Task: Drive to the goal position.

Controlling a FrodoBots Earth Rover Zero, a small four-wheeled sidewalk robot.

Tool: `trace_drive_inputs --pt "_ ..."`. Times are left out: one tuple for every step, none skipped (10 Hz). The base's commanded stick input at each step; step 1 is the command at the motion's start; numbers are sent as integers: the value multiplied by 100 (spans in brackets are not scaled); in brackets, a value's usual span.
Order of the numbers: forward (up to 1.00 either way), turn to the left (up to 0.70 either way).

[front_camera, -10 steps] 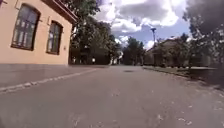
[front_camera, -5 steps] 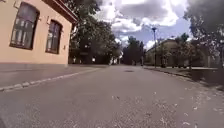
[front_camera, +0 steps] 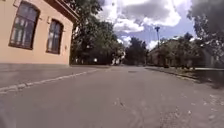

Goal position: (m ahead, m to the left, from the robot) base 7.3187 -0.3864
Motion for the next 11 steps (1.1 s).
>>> trace_drive_inputs --pt "85 1" --pt "85 1" --pt "85 1" --pt "85 1" --pt "85 1" --pt "85 1" --pt "85 -3" --pt "85 -13" --pt "85 -33" --pt "85 -33" --pt "85 -33"
